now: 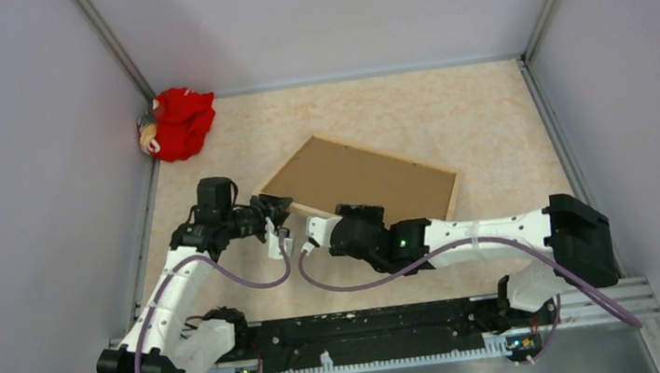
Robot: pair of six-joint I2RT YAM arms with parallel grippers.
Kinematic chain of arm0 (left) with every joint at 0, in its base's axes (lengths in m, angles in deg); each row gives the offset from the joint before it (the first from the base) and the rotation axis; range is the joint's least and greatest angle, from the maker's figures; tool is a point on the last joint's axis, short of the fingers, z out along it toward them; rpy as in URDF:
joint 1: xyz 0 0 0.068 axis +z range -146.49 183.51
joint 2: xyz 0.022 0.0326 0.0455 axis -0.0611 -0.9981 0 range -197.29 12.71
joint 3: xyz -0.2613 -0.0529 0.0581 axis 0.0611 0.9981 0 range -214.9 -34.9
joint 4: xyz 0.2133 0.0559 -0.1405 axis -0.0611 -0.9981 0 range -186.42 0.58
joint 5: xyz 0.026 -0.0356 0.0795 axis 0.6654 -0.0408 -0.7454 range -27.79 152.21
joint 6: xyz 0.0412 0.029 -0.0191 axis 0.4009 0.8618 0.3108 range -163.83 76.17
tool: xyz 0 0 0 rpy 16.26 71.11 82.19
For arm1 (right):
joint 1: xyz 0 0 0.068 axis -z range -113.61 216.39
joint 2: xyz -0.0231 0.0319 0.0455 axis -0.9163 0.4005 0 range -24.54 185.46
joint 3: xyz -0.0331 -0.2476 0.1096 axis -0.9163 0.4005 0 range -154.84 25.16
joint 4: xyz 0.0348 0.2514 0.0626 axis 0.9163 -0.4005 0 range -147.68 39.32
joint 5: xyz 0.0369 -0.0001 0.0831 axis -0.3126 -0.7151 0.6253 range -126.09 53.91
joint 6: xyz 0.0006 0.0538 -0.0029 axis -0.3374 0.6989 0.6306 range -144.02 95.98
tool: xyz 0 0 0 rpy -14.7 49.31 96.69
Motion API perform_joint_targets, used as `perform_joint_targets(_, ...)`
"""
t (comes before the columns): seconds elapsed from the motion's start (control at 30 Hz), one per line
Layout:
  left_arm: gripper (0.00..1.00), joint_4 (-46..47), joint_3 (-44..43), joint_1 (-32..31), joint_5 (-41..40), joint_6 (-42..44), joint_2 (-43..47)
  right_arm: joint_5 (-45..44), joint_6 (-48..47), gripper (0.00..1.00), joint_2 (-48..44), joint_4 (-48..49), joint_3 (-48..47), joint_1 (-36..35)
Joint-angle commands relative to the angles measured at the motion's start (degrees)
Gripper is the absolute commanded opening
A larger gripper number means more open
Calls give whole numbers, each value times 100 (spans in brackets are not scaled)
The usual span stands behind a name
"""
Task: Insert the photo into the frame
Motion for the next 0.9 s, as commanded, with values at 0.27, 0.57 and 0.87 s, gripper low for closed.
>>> perform_joint_targets(0.27, 67, 580, -466, 28, 474, -1121, 140, -1201, -482, 0, -75, 1044, -264, -169)
perform_joint_targets(0.57, 99, 862, -1683, 467, 407, -3468, -209, 343, 593, 0, 158, -616, -2037, 535)
perform_joint_targets(0.87, 99, 574, -3571, 1966, 1576, -5705, -1475, 2390, 2010, 0, 1618, -2984, -5503, 2053)
